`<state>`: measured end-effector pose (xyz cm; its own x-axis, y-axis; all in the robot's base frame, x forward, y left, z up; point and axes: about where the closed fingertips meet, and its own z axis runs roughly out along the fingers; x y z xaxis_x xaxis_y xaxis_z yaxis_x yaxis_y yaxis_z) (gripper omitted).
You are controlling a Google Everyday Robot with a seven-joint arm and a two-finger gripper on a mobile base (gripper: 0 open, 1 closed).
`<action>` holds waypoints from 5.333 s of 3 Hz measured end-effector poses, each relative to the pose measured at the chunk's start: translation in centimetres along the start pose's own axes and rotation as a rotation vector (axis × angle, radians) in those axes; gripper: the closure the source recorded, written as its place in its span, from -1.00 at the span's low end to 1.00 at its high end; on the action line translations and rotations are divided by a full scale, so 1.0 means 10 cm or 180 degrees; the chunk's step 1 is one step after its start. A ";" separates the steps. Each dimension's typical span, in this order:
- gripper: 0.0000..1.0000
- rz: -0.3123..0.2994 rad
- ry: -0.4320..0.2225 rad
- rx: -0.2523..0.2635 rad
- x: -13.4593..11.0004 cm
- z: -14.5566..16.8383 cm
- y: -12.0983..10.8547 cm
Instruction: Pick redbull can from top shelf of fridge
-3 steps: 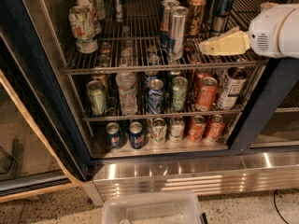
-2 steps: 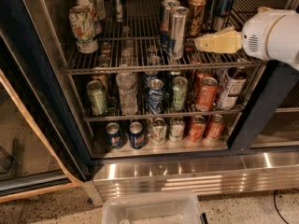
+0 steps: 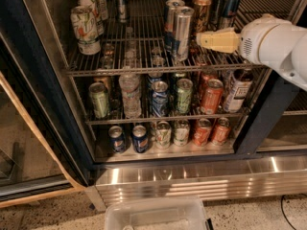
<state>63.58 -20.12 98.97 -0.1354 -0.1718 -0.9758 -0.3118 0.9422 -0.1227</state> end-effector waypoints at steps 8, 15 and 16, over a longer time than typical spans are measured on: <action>-1.00 -0.0059 -0.0205 0.0450 0.03 0.61 -0.54; -0.26 0.0005 -0.0228 0.0726 -0.04 1.59 -1.11; -0.26 0.0003 -0.0227 0.0738 -0.05 1.62 -1.12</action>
Offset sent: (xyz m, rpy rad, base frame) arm 0.0229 -0.0199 -0.0205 0.0703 -0.0362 -0.1351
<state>82.41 -25.94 97.89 -0.0664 -0.1579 -0.9852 -0.0865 0.9846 -0.1519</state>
